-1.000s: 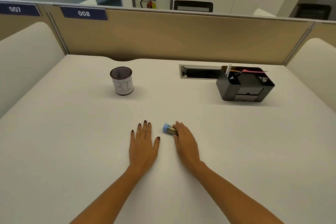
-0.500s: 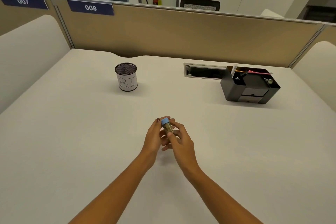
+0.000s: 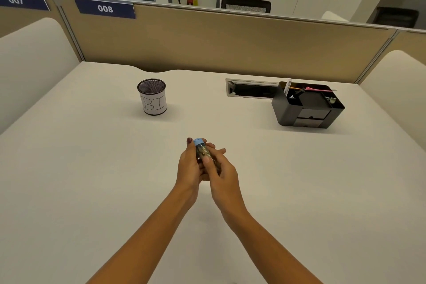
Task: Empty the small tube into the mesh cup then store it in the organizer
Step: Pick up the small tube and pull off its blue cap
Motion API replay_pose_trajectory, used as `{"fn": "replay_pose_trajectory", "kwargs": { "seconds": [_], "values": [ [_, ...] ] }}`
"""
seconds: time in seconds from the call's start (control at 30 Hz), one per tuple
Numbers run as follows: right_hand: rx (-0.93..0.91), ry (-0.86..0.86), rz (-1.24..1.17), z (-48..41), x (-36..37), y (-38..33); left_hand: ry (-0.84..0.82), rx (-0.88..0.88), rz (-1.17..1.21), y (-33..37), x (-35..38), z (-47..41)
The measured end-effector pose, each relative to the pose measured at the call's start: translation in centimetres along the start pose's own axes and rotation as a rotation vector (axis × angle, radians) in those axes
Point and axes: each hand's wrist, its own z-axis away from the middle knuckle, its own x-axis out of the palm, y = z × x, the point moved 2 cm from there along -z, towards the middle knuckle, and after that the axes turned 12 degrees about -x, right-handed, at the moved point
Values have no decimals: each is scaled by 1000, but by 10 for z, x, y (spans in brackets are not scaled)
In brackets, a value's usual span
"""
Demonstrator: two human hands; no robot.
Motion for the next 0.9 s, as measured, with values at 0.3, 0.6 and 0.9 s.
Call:
{"fn": "replay_pose_trajectory", "kwargs": {
  "seconds": [0.3, 0.6, 0.9],
  "values": [
    [-25, 34, -42, -9, 0, -4, -7, 46, 19, 14, 6, 1],
    [-58, 75, -81, -17, -4, -8, 12, 90, 58, 33, 12, 2],
    [-82, 96, -108, -17, -5, -14, -23, 114, 103, 36, 14, -1]
  ]
}}
